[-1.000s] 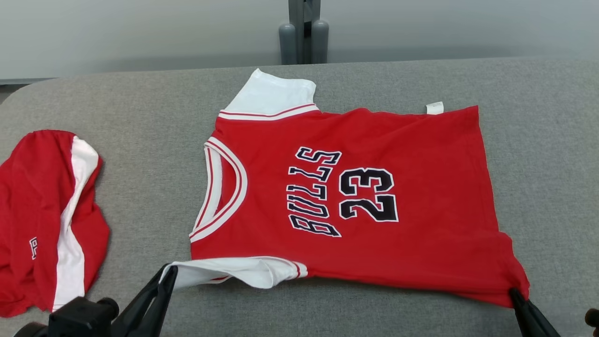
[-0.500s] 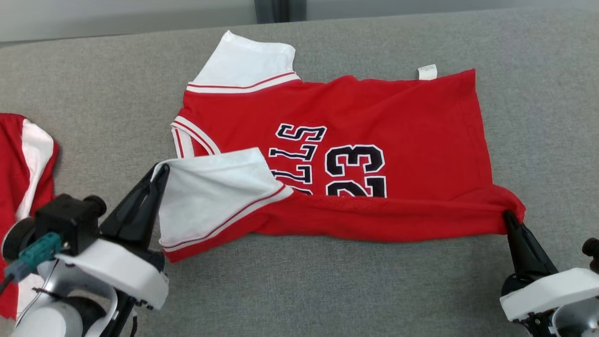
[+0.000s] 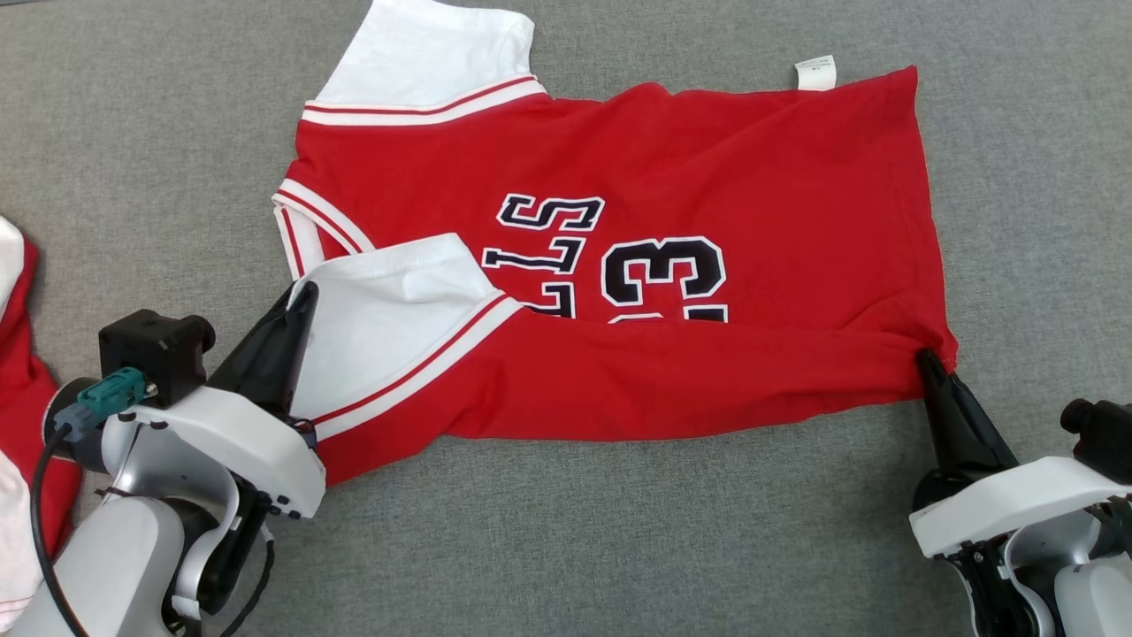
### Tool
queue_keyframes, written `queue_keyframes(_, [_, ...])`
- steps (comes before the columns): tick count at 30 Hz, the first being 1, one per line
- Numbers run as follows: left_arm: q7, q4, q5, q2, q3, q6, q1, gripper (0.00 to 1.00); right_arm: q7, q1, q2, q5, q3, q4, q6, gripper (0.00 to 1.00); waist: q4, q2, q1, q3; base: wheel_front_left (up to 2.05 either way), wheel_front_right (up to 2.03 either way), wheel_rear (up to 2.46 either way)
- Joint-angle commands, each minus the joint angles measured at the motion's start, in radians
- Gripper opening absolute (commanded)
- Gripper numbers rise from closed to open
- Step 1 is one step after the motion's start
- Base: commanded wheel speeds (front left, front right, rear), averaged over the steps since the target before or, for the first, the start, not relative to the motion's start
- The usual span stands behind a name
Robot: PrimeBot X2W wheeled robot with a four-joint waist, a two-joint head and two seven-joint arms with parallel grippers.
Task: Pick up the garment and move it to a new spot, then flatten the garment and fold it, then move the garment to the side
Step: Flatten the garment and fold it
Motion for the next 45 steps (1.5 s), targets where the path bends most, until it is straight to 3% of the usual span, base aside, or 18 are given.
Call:
queue_keyframes(1, [-0.010,0.012,-0.013,-0.011,-0.002,-0.011,-0.025,0.00,-0.013,-0.016,-0.005,0.017,0.004,-0.002,0.000,0.06,0.001,0.0000,0.0000,0.000,0.00,0.00,0.00])
queue_keyframes(2, [-0.018,0.020,-0.010,-0.012,-0.002,-0.012,-0.028,0.00,-0.019,-0.016,-0.006,0.017,0.002,-0.005,0.000,0.44,0.003,0.0000,0.0000,-0.001,0.00,0.00,0.00])
queue_keyframes(3, [-0.028,0.026,-0.012,-0.016,0.001,-0.011,-0.026,0.34,-0.022,-0.008,-0.006,0.019,0.000,-0.006,0.000,0.76,0.004,0.0000,0.0000,-0.003,0.00,0.00,0.00])
queue_keyframes(4, [-0.042,0.030,-0.019,-0.026,0.006,-0.009,-0.023,0.62,-0.035,0.000,-0.006,0.027,-0.005,-0.015,0.000,1.00,0.005,0.0000,0.0000,-0.006,0.00,0.00,0.00])
queue_keyframes(5, [-0.060,0.032,-0.016,-0.032,0.015,0.000,-0.018,1.00,-0.046,0.009,-0.007,0.029,-0.017,-0.019,0.000,1.00,0.006,0.0000,0.0000,-0.013,0.00,0.00,0.00])
queue_keyframes(9, [-0.117,0.018,-0.027,-0.051,0.047,0.026,0.010,1.00,-0.096,0.034,-0.006,0.021,-0.047,-0.057,0.000,1.00,0.002,0.0000,0.0000,-0.029,0.00,0.00,0.00])
queue_keyframes(16, [-0.251,-0.043,-0.022,-0.100,0.125,0.106,0.067,1.00,-0.236,0.029,-0.006,-0.147,-0.088,-0.162,0.000,1.00,-0.005,0.0000,0.0000,-0.077,0.00,0.00,0.00])
queue_keyframes(19, [-0.314,-0.052,-0.002,-0.111,0.133,0.118,0.072,1.00,-0.260,0.027,-0.006,-0.222,-0.092,-0.179,0.000,1.00,0.003,0.0000,0.0000,-0.099,0.00,0.00,0.00])
queue_keyframes(27, [-0.400,0.020,0.104,-0.111,0.080,0.100,0.088,1.00,-0.255,0.053,-0.006,-0.334,-0.046,-0.143,0.000,1.00,0.027,0.0000,0.0000,-0.148,0.00,0.00,0.00])
queue_keyframes(45, [-0.361,0.106,0.129,-0.113,0.007,0.083,0.079,1.00,-0.229,0.056,-0.006,-0.314,-0.039,-0.050,0.000,1.00,0.044,0.0000,0.0000,-0.161,0.00,0.00,0.00])
